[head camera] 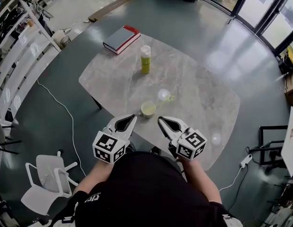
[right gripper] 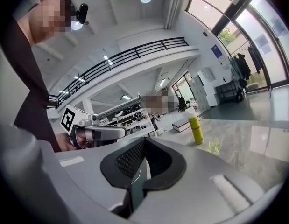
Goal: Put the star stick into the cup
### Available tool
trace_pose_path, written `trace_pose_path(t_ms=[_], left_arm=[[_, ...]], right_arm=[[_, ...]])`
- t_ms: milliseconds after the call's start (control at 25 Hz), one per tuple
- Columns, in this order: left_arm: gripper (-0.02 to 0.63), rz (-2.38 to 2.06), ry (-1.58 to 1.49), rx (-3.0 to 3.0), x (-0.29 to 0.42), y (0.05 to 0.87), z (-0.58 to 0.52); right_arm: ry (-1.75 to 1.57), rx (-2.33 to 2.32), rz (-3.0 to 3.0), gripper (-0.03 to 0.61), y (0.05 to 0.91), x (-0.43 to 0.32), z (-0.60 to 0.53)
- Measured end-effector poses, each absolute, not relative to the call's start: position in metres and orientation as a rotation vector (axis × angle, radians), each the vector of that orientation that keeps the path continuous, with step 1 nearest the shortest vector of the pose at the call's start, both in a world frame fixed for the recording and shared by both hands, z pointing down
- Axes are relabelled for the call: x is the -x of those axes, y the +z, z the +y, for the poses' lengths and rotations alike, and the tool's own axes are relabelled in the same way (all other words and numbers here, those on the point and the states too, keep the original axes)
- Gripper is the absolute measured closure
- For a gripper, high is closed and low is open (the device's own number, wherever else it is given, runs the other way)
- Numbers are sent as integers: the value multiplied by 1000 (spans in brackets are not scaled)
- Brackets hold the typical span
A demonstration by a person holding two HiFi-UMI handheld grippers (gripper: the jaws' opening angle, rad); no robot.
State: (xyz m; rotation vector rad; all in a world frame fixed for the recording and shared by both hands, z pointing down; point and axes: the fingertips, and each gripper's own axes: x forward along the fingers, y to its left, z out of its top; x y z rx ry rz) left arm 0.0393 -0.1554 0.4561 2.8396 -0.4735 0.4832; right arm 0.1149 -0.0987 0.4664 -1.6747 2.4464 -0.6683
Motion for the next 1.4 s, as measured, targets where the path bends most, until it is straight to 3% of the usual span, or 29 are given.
trace_pose_path(t_ms=[760,1400], left_arm=[[611,-449,248,-2984,-8,354,-197],[611,-487,224,-2971,9,350,-208]], right_arm=[[-334,1662,2473,565,335,-91,-118],[-307,1732,2388,566,328,-100,-108]])
